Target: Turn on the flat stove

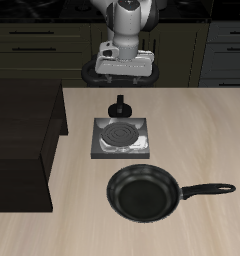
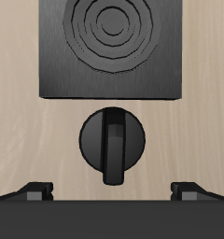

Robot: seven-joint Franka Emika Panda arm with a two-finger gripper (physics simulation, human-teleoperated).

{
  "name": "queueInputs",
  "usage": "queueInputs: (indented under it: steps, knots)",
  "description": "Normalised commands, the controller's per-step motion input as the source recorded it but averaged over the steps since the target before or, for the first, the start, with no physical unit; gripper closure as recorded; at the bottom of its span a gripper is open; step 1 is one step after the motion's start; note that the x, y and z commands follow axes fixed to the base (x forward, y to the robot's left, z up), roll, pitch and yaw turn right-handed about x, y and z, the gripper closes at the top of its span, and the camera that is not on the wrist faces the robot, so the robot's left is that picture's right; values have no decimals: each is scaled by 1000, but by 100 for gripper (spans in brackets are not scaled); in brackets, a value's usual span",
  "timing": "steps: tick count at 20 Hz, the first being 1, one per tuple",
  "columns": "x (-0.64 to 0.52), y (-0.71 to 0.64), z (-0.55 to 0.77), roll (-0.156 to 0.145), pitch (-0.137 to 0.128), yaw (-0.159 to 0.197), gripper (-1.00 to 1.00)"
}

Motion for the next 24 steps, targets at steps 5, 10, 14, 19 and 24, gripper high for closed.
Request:
queueInputs:
  steps: [5,10,14,19,24]
  knots:
    - [-111,72,-287,4,-16,15,-100]
    - [-102,73,-186,13,-7,15,-100]
    - [-192,4,-170,14,-22,6,-100]
    - [-56,-62,-145,-7,-18,23,-100]
    - [-17,-69,-109,-7,5,-9,-100]
